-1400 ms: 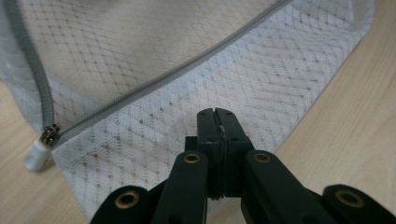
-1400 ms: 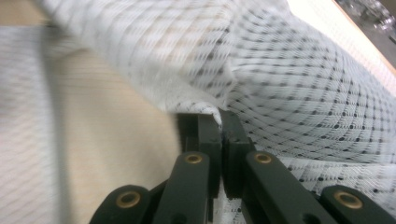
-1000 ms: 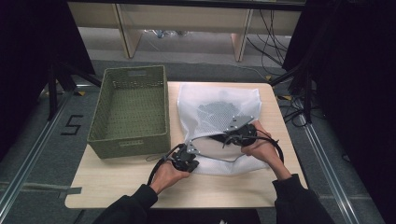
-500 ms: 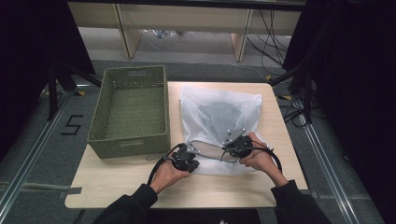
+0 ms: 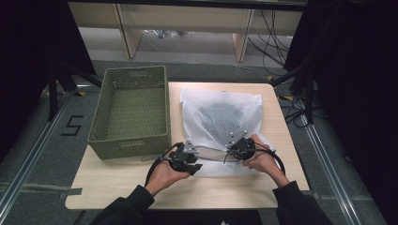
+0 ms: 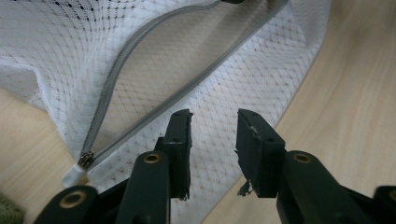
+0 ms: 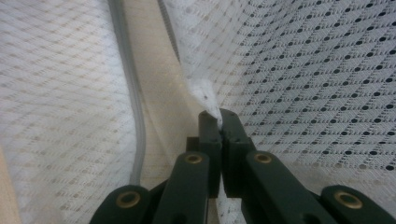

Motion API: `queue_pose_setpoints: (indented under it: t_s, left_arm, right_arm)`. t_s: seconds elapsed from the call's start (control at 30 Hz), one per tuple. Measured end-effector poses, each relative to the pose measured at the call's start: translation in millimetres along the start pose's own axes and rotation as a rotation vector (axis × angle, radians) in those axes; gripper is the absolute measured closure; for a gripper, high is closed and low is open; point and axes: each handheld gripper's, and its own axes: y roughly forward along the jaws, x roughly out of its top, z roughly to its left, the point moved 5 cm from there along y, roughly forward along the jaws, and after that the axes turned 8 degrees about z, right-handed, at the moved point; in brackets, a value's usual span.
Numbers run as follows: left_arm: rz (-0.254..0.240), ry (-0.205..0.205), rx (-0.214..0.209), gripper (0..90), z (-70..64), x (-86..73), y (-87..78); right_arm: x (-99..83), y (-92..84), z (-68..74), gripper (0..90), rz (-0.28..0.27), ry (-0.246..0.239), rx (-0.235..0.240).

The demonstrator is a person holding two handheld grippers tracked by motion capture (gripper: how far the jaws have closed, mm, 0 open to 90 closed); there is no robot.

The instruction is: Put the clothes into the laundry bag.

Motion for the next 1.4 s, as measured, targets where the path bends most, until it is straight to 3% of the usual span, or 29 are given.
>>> queue_pose_setpoints:
  t_s: [0.07,0.1,0.17,0.23,0.3,0.33,0.4,0.47,0.6,0.73,0.77,0.87,0.9,0.93,0.97,1.0,1.03,1.07,1.13,1.17,1.27,1.3,1.33,1.4]
  left_arm:
    - [0.001,0.021,-0.007,61.4,-1.5,-2.9,-5.5]
    - [-0.005,0.010,-0.009,59.9,-2.8,-4.7,-8.1]
    - [-0.005,0.000,-0.007,56.8,-4.1,-9.0,-14.8]
    - [-0.004,0.003,-0.006,53.9,-4.2,-13.6,-21.1]
    - [-0.002,0.000,0.013,50.1,-3.3,-18.9,-26.9]
    - [-0.002,-0.005,0.010,49.1,-3.3,-22.0,-29.5]
    - [0.002,-0.007,0.018,48.3,-1.9,-28.4,-34.5]
    - [0.006,-0.018,0.022,47.9,-0.3,-35.1,-38.5]
    - [0.015,-0.035,0.031,48.1,3.2,-45.7,-44.5]
    - [0.020,-0.038,0.043,48.0,6.7,-52.8,-47.1]
    - [0.027,-0.021,0.045,47.9,8.2,-54.5,-47.7]
    - [0.029,-0.021,0.078,46.6,9.7,-60.3,-46.4]
    - [0.045,0.011,0.076,45.9,11.6,-62.0,-47.7]
    - [0.036,-0.029,0.081,45.0,11.3,-63.4,-46.6]
    - [0.040,-0.015,0.082,44.0,12.8,-64.3,-47.5]
    - [0.037,-0.035,0.084,43.0,13.0,-65.5,-47.6]
    - [0.033,-0.028,0.092,42.1,14.8,-66.3,-48.1]
    - [0.033,-0.028,0.092,41.4,14.8,-66.3,-48.1]
    - [0.016,-0.037,0.093,39.8,17.7,-68.1,-50.2]
    - [0.003,-0.056,0.096,38.3,18.1,-68.8,-50.3]
    - [-0.010,-0.045,0.110,38.0,20.0,-71.4,-53.1]
    - [-0.007,-0.015,0.119,37.8,22.7,-72.2,-54.8]
    - [-0.014,-0.040,0.112,37.3,21.3,-73.5,-55.3]
    - [-0.023,-0.031,0.113,36.2,22.1,-74.3,-58.6]
  right_arm:
    - [-1.4,0.7,-0.1,88.4,-0.007,0.008,0.009]
    - [-1.7,-0.1,1.1,86.4,-0.014,0.034,0.026]
    - [-0.7,-2.9,-1.3,84.9,-0.048,0.041,0.019]
    - [2.3,-7.4,2.2,81.8,-0.072,0.067,0.043]
    - [8.7,-10.1,4.5,80.9,-0.132,0.075,0.022]
    - [11.7,-9.7,4.2,80.8,-0.160,0.049,0.005]
    - [16.4,-11.4,7.5,82.1,-0.178,0.049,0.006]
    - [19.2,-10.6,12.3,86.4,-0.169,0.027,0.004]
    - [19.5,-1.3,23.5,89.7,-0.092,-0.025,0.006]
    - [18.3,4.8,28.7,89.8,-0.053,-0.033,0.012]
    - [18.1,5.6,28.8,89.8,-0.050,-0.047,0.008]
    - [18.4,5.4,28.8,89.0,-0.054,-0.043,0.017]
    - [19.1,5.3,28.5,88.0,-0.070,-0.033,0.019]
    - [18.9,4.0,27.6,86.4,-0.071,-0.036,0.026]
    - [18.9,2.8,27.2,83.8,-0.074,-0.025,0.032]
    - [19.0,0.5,26.7,80.9,-0.078,-0.012,0.039]
    - [19.0,-1.8,25.5,78.1,-0.091,0.005,0.030]
    - [18.9,-3.6,24.9,72.8,-0.112,0.017,0.025]
    - [17.9,-11.4,23.2,58.3,-0.132,0.094,0.037]
    - [17.2,-13.4,20.5,52.9,-0.162,0.102,0.018]
    - [12.1,-24.3,18.2,46.3,-0.205,0.169,0.032]
    - [9.0,-28.2,16.6,44.9,-0.209,0.186,0.028]
    - [6.1,-30.5,15.7,43.9,-0.218,0.211,0.025]
    - [-0.3,-35.3,12.6,42.6,-0.235,0.232,0.024]
